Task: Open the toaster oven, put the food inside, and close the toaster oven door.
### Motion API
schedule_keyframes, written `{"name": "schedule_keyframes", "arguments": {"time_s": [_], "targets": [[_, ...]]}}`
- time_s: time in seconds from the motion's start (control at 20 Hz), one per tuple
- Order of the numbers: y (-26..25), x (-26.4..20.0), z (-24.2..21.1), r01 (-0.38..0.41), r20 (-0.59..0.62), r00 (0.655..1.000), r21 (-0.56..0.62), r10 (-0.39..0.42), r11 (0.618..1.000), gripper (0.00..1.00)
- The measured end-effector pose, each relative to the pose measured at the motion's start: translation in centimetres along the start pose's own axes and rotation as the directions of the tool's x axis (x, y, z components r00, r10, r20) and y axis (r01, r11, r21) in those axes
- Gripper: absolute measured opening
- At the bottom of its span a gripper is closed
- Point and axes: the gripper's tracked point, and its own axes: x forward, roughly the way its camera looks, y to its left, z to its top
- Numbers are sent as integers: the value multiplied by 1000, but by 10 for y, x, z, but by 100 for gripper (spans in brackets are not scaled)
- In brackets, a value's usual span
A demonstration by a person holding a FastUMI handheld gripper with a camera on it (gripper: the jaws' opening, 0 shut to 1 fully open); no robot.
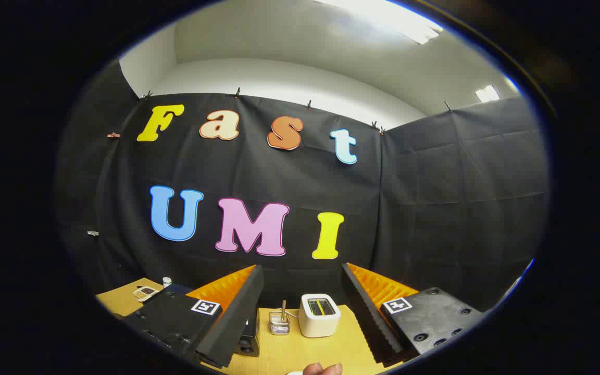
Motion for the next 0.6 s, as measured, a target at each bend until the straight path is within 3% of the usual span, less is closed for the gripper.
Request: {"name": "schedule_keyframes", "arguments": {"time_s": [0.6], "targets": [[0, -3, 1, -34, -4, 999, -3, 34, 999, 97]]}}
